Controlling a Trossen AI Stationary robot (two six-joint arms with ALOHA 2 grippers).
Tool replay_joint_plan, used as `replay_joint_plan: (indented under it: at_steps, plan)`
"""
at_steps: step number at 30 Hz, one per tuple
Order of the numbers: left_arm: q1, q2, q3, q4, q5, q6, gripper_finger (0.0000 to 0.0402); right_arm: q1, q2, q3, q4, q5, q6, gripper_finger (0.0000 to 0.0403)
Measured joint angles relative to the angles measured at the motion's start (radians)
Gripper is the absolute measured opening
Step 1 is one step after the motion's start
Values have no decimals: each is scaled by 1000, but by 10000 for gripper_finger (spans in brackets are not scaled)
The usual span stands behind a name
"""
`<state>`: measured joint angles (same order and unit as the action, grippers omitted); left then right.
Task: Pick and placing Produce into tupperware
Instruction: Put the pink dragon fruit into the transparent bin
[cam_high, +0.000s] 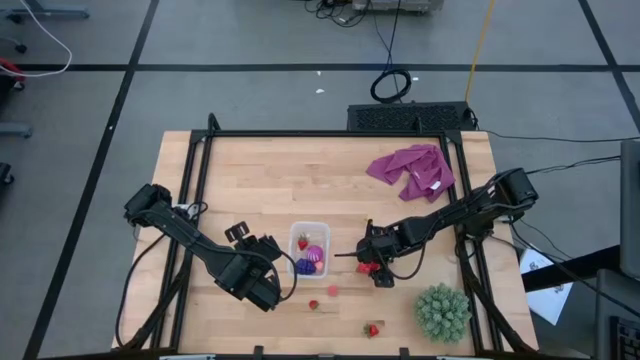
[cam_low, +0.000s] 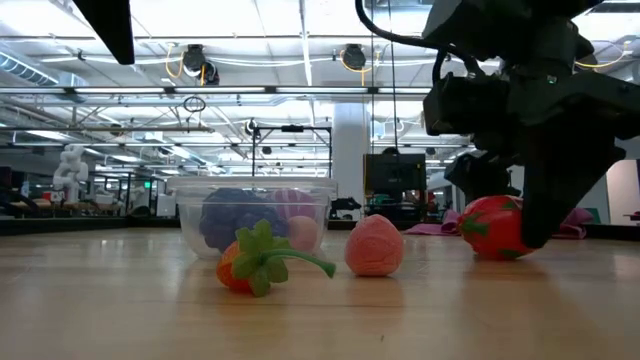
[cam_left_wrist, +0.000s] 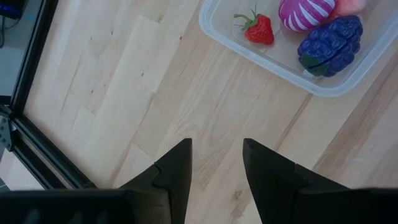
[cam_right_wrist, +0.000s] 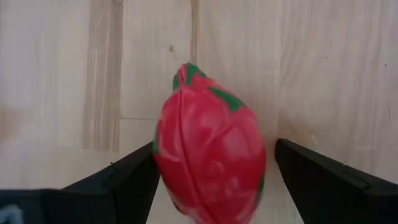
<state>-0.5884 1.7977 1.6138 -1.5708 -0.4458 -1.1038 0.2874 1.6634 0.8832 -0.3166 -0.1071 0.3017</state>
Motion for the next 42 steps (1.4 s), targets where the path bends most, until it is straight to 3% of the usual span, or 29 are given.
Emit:
replay_joint_plan:
  at_steps: [11,31,42]
  plan:
    - [0,0,0,0,0,0,147,0,2,0,6,1,-1,302]
    - [0,0,0,-1,0,0,147,-14,-27,7,28,-6,1,230]
    - [1,0,0,0,-6,36,147,-20,-101,90,73,-3,-43,231]
